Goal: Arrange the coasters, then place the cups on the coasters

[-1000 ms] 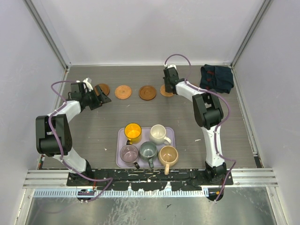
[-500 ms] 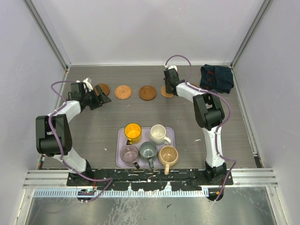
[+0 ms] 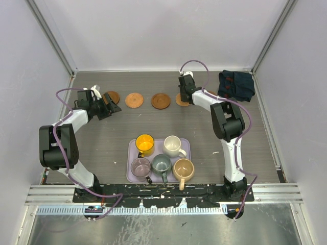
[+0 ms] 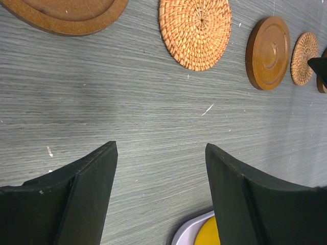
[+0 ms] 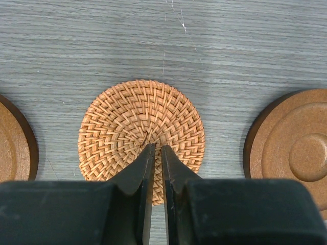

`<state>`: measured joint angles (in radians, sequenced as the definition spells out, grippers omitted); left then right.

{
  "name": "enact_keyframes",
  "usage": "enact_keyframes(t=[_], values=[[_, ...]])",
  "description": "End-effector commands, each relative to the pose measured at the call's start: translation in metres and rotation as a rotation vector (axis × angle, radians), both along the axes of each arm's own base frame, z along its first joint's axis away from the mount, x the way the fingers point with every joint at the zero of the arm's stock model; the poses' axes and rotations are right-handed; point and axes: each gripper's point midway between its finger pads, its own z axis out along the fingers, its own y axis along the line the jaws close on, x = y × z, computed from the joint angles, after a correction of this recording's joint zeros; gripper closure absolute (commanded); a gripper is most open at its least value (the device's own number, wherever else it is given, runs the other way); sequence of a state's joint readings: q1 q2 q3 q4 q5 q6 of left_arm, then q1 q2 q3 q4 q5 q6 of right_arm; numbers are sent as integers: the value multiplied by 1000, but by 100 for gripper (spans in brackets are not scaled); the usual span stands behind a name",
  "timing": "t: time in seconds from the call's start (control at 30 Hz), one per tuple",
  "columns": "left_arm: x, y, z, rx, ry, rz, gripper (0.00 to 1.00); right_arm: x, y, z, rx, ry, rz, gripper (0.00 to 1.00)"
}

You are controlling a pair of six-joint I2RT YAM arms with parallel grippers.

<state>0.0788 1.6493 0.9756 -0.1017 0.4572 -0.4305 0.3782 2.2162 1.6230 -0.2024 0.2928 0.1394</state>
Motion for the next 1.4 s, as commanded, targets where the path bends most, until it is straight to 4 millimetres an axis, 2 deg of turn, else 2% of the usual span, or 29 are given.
enact_keyframes(t=[0.0,0.37,0.63,0.87,0.93,1.0,1.07,1.2,1.37], values=[[13,-1,12,2,-61,-11,29,-1,0,26,13,-21,-10,83],[17,-2,17,0,-77,-17,29,11,3,82,58,-142,-18,83],[18,-1,30,10,-120,-18,28,2,4,131,119,-245,-11,79],[10,0,44,29,-179,-11,28,-21,-2,162,254,-324,-26,75],[6,1,49,43,-199,-7,27,-29,-3,164,353,-310,-22,72],[1,0,55,57,-223,-4,27,-35,-15,166,453,-297,-31,65],[-4,-2,60,71,-246,-3,27,-46,-25,160,526,-286,-25,63],[-16,-12,69,91,-284,-20,26,-67,-53,164,469,-334,-62,63],[-33,-30,76,105,-316,-60,17,-100,-68,170,387,-348,-46,62]])
